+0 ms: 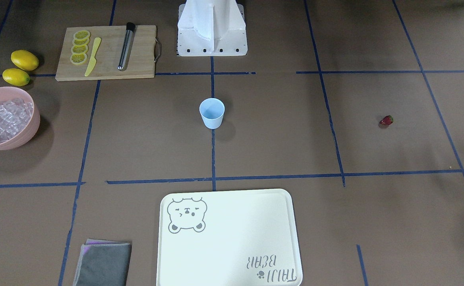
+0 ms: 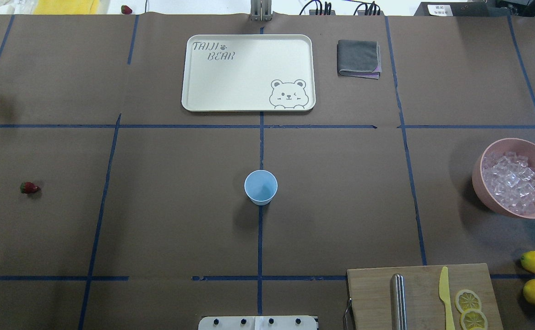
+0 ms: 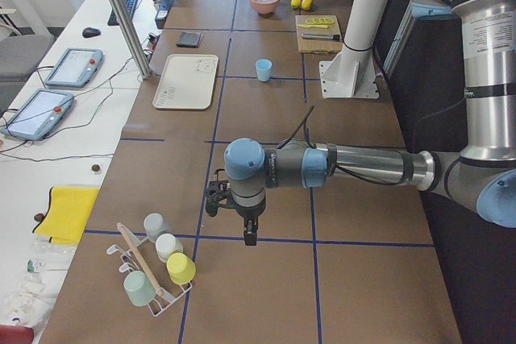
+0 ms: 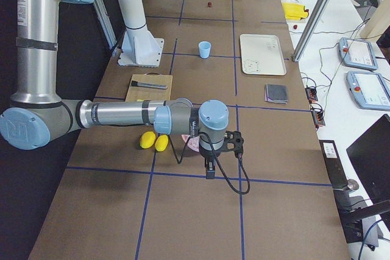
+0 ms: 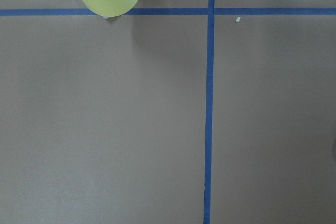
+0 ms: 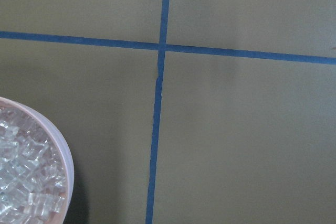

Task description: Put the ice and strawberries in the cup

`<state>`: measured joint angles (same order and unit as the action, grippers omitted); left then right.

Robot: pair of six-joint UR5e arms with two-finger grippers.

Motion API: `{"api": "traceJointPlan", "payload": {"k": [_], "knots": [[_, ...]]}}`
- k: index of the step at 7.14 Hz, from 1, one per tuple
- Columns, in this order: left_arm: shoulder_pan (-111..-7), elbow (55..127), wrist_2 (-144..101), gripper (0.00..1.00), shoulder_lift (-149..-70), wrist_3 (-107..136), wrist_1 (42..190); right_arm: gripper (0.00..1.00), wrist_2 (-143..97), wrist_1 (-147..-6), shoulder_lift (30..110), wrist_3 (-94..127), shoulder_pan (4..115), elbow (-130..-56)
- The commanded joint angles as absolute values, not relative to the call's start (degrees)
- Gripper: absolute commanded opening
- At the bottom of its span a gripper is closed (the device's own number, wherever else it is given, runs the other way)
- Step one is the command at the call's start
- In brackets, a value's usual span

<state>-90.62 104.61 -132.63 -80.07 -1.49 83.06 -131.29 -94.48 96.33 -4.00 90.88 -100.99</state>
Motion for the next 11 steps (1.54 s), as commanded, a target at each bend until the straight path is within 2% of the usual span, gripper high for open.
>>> {"api": "traceJointPlan", "payload": {"k": [1, 6, 11], "knots": [[-90.35, 104.59, -132.54, 1.0, -80.07, -1.49, 83.06, 1.0, -131.31, -94.48, 96.33, -4.04, 90.88, -100.9], [-89.65, 105.03, -132.19, 1.0, -80.68, -1.05, 83.06, 1.0, -131.4, -94.39, 95.63, -3.95, 90.7, -100.99], [-89.74, 104.15, -132.28, 1.0, -80.69, -0.88, 92.19, 1.0, -132.45, -94.48, 95.1, -3.78, 90.62, -100.81]]}}
